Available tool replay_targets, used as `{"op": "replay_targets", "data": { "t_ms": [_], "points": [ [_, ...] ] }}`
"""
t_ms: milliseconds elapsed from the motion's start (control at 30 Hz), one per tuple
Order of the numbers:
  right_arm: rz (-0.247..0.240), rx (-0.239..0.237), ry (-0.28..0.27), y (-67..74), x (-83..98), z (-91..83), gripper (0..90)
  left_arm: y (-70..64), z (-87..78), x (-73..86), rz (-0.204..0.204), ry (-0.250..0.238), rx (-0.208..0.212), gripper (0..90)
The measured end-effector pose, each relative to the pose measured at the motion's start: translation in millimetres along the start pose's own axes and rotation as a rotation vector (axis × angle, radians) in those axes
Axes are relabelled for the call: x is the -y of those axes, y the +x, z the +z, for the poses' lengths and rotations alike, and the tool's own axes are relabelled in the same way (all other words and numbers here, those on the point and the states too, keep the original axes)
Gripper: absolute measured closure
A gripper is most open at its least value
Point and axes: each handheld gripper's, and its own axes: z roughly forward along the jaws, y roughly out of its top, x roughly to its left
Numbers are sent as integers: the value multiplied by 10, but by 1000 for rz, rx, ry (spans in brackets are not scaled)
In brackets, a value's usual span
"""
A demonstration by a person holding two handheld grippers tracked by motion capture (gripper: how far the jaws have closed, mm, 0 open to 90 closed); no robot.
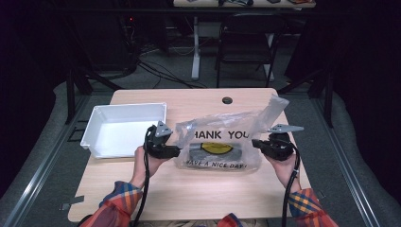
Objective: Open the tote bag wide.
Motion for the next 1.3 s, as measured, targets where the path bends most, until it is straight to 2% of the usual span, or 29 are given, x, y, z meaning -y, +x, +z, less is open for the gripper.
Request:
{"op": "replay_targets", "data": {
  "t_ms": [67,200,233,300,367,400,433,467,500,533,567,633,700,733,767,867,933,967,1067,1133,1233,1267,1300],
  "points": [
    [5,-6,8,5,3,10,900,-33,-73,-68,6,-36,-6,264],
    [-4,-10,16,20,11,45,900,-70,-151,-214,-8,-108,-15,240],
    [-7,-8,26,29,15,71,900,-84,-143,-258,7,-121,-23,251],
    [-6,-9,31,32,19,83,900,-86,-127,-266,17,-118,-26,325],
    [-9,-6,46,40,28,111,900,-81,-66,-257,14,-113,-30,465],
    [-39,9,73,27,27,113,900,-53,-4,-224,5,-116,-33,536],
    [-39,9,73,27,27,113,900,-53,-4,-224,5,-116,-33,583],
    [-14,-3,56,45,45,145,900,-12,63,-180,-1,-100,-20,645],
    [-17,-2,64,43,47,150,900,-12,63,-180,-1,-100,-20,699],
    [-17,-2,64,43,47,150,900,6,95,-156,-6,-87,-15,699],
    [-33,4,82,35,47,136,900,48,148,-111,-14,-63,-2,781],
    [-34,4,82,35,51,133,900,59,171,-92,-20,-57,0,833],
    [-30,10,86,20,58,111,900,77,226,-52,-21,-26,1,864],
    [-25,8,87,14,62,104,900,79,241,-40,-20,-15,2,871],
    [-7,-6,62,12,75,115,900,79,241,-40,-20,-15,2,873],
    [-21,8,78,-19,83,76,900,68,281,8,-25,15,24,877],
    [-4,-7,65,-17,97,85,900,71,282,18,-22,22,31,877],
    [-19,6,84,-26,91,58,900,75,272,28,-25,31,41,877],
    [-10,-21,82,2,109,53,900,91,227,60,-32,50,63,883],
    [-11,-16,92,13,120,53,900,96,220,71,-33,59,65,885],
    [-7,-27,106,1,136,69,900,126,223,111,-48,82,75,887],
    [-1,-32,125,-18,155,87,900,136,230,124,-56,90,80,888],
    [3,-34,133,-28,164,93,900,145,246,144,-68,108,95,888]
  ]
}}
